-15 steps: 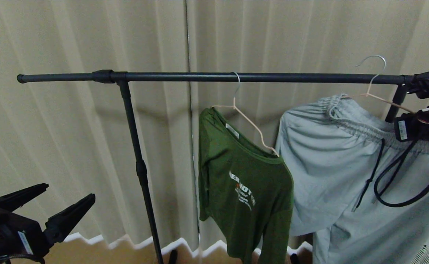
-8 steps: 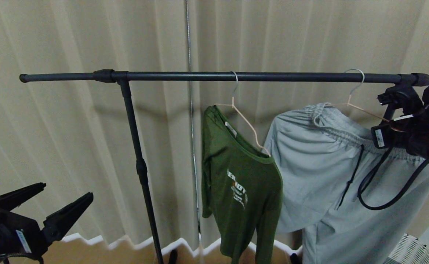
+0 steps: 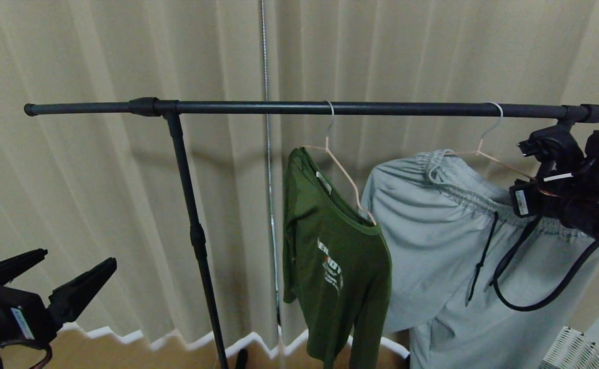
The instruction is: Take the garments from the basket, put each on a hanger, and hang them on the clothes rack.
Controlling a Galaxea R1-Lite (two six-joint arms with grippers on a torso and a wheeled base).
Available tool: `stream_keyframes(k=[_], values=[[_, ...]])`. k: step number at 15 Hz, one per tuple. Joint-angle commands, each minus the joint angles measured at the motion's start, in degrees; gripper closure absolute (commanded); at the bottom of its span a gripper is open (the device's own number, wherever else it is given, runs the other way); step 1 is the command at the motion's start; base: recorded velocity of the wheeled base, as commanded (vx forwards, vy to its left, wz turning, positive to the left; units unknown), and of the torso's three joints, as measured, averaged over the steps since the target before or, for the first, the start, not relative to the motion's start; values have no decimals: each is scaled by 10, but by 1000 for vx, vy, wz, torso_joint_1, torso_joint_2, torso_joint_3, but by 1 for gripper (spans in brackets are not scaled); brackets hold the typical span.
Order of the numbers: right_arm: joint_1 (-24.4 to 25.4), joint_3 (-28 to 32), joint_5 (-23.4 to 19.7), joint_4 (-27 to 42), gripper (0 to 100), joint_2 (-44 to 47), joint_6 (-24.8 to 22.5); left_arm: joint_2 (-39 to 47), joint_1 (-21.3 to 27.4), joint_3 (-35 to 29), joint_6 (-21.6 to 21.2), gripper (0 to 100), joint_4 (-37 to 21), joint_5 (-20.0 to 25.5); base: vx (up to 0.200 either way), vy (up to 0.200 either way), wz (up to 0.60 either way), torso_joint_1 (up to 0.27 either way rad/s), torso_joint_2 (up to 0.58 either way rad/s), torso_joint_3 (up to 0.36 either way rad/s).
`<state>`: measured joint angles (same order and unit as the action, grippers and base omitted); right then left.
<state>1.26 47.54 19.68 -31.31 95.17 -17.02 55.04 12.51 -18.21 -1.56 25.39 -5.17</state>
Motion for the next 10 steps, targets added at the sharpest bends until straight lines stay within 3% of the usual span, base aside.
stream_keyframes(k=[1,3,6,10], values=[[2,-13,-3,0,0,-19,1,1,-1,-2,0,0,0,0,0,0,0,0,0,0],[2,-38,-15,-37,0,-34,2,1,-2,-1,0,0,0,0,0,0,0,0,0,0],[2,-79,-48,-146,0,-34,1,3,-2,4,-1,0,-1,0,0,0,0,0,0,0],[2,-123,-102,-204,0,-46,1,5,0,5,-2,0,-2,0,0,0,0,0,0,0]])
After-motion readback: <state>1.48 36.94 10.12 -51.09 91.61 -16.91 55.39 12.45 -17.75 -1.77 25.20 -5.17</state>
